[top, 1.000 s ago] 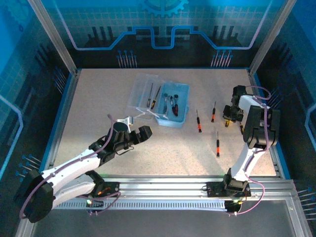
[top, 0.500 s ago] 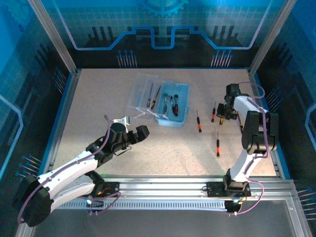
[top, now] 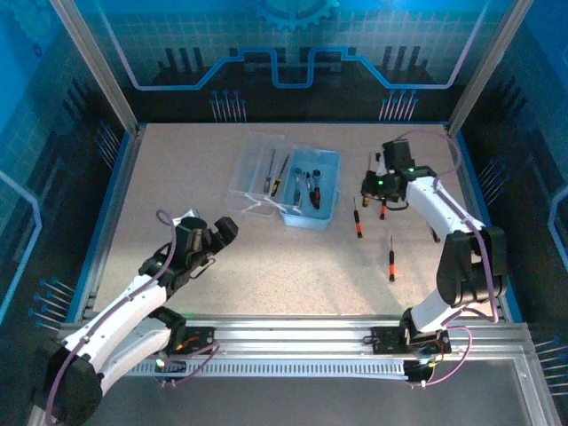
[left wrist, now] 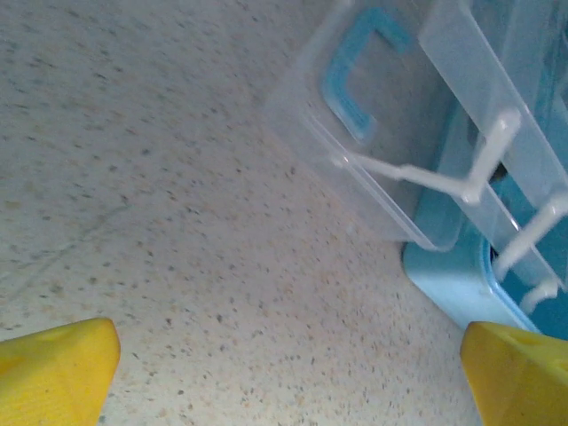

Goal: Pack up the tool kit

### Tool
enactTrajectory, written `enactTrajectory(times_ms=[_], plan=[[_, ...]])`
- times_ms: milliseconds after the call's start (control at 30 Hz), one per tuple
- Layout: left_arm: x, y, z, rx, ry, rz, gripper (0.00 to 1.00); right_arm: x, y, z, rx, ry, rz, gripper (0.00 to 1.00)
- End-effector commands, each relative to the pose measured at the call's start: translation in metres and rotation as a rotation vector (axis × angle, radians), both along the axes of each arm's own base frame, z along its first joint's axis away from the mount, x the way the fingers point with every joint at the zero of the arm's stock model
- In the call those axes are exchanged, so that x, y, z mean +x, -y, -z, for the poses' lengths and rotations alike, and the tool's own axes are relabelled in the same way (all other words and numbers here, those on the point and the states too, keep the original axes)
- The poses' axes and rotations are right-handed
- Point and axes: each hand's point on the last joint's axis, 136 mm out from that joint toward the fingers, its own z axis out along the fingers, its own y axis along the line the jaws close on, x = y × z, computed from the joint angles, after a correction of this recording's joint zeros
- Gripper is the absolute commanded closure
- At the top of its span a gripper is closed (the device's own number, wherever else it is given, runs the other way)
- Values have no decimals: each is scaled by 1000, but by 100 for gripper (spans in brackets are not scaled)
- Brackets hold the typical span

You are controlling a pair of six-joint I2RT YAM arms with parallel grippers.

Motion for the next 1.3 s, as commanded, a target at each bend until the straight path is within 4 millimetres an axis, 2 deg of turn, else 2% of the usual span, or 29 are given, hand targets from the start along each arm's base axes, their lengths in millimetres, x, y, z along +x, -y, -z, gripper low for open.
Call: enactTrajectory(times_ms=[0,100,200,300,367,500,733,1033,1267], plan=[[-10,-16,14,-38,-49,-110,1,6,-69,-28,174,66,-63,87],[-15,-14,26,-89,-64,-127,1,8,-124,-34,251,96,-112,87],[-20,-12,32,-116,-82,-126,1,15,-170,-36,304,93,-169,87],[-21,-5,31,-150,-88,-101,1,29,-198,-31,336,76,-183,87],[-19,0,27,-169,-84,-83,1,38,-207,-28,342,80,-160,87],[-21,5,23,-180,-91,-56,1,49,-214,-17,331,75,-96,87],[-21,6,20,-190,-74,-48,1,52,-216,-1,307,61,-61,87],[-16,11,17,-206,-64,-32,1,52,-214,12,294,36,-49,86],[-15,15,16,-215,-72,-17,1,56,-210,13,302,33,-29,79]])
